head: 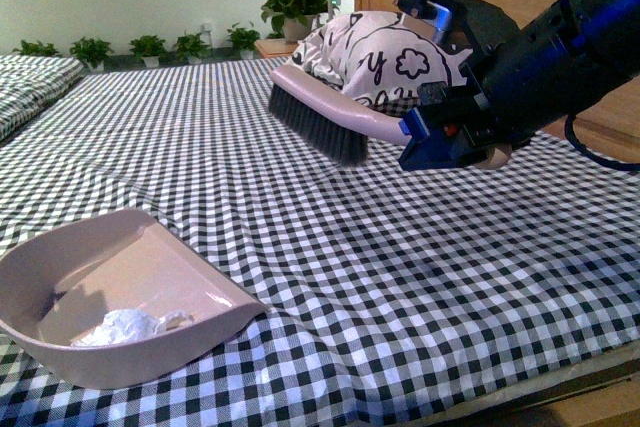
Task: Clean up trash
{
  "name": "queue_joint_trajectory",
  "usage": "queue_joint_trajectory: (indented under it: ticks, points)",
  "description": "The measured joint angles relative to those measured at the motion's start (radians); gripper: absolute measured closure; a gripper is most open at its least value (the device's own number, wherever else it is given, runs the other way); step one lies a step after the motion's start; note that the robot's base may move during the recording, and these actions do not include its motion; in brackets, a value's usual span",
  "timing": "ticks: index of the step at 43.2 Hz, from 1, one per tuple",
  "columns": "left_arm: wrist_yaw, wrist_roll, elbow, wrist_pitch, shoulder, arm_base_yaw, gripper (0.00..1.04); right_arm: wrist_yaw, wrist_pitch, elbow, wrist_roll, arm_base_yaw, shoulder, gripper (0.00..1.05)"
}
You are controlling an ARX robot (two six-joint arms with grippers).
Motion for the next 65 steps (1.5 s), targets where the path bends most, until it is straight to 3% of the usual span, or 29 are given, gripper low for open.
queue_joint_trajectory:
  ticks: [11, 17, 25, 31, 36, 41, 48, 52, 65]
  points:
    - [-0.006, -0.009, -0.002, 0.013, 0.000, -0.002, 0.80, 0.085, 0.281, -0.140, 0.083, -0.085, -0.037, 0.85]
    - [-0.056, -0.253, -0.109, 0.378, -0.035, -0.030, 0.80, 0.075, 0.326, -0.243, 0.102, -0.198, -0.152, 0.85]
    - [-0.063, -0.476, -0.135, 0.540, -0.086, -0.055, 0.80, 0.003, 0.300, -0.291, 0.103, -0.266, -0.265, 0.85]
    - [-0.144, -0.657, -0.161, 0.661, -0.141, -0.077, 0.80, -0.048, 0.300, -0.304, 0.145, -0.332, -0.372, 0.85]
    - [-0.314, -0.808, -0.198, 0.761, -0.230, -0.097, 0.80, -0.088, 0.301, -0.351, 0.223, -0.373, -0.512, 0.85]
    - [-0.474, -0.876, -0.264, 0.782, -0.375, -0.134, 0.80, -0.116, 0.286, -0.411, 0.299, -0.351, -0.672, 0.85]
    - [-0.557, -0.916, -0.353, 0.717, -0.622, -0.220, 0.80, -0.095, 0.261, -0.466, 0.420, -0.273, -0.869, 0.85]
    - [-0.590, -0.930, -0.380, 0.677, -0.724, -0.254, 0.80, -0.042, 0.255, -0.485, 0.457, -0.235, -0.935, 0.85]
    - [-0.834, -0.902, -0.517, 0.571, -1.047, -0.415, 0.80, 0.229, 0.229, -0.573, 0.520, -0.063, -1.121, 0.85]
